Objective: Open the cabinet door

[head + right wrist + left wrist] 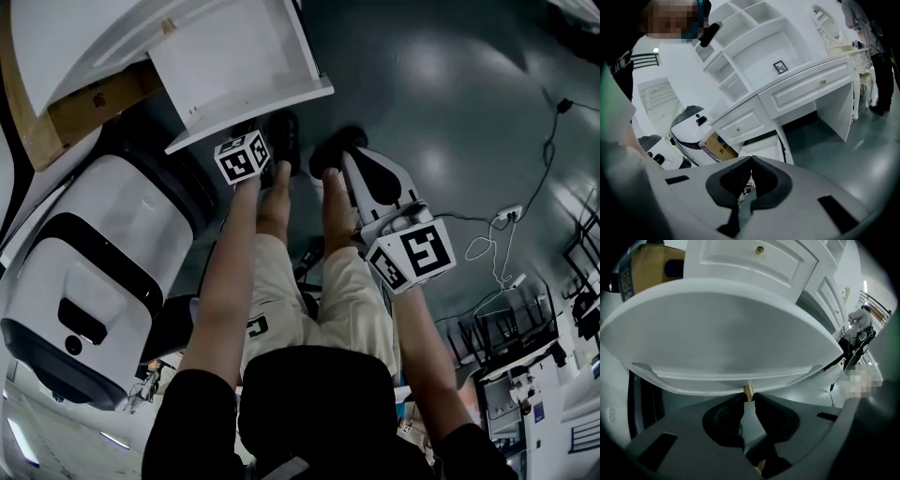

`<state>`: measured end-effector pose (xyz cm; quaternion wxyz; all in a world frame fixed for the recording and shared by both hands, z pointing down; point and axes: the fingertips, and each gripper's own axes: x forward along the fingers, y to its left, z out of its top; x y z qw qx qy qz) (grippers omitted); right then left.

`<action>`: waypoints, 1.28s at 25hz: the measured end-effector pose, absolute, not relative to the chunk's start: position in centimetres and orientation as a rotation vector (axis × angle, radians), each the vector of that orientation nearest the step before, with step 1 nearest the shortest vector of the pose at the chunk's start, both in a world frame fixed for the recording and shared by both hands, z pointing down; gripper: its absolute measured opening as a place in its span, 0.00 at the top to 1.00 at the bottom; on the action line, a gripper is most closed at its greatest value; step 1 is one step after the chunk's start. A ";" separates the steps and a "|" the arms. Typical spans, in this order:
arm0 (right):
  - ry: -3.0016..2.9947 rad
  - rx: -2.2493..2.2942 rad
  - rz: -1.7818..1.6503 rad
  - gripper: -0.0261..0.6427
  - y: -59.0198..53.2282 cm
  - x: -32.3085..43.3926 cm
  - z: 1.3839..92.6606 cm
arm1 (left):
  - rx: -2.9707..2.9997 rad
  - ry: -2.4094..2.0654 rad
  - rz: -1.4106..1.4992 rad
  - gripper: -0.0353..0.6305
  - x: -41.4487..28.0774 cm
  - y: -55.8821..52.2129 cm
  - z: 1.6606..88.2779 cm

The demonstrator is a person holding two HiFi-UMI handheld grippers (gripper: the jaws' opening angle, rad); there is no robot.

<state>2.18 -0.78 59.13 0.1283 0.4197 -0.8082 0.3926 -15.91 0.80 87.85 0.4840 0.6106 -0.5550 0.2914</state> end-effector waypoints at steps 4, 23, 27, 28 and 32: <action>-2.351 1.213 1.132 0.94 -0.4 2.4 58.7 | 1.477 -1.354 0.709 0.82 -15.6 1.6 87.7; -2.382 1.141 1.094 0.94 0.5 1.3 56.8 | 1.417 -1.333 0.710 0.82 -15.4 4.1 86.8; -2.394 1.132 1.064 0.94 0.2 1.3 55.0 | 1.420 -1.296 0.750 0.82 -15.4 5.7 85.1; -2.398 1.132 1.055 0.94 0.0 1.3 54.4 | 1.426 -1.288 0.753 0.82 -15.4 6.0 84.5; -2.400 1.142 1.022 0.94 -0.3 1.4 52.2 | 1.466 -1.263 0.767 0.84 -15.0 6.8 81.4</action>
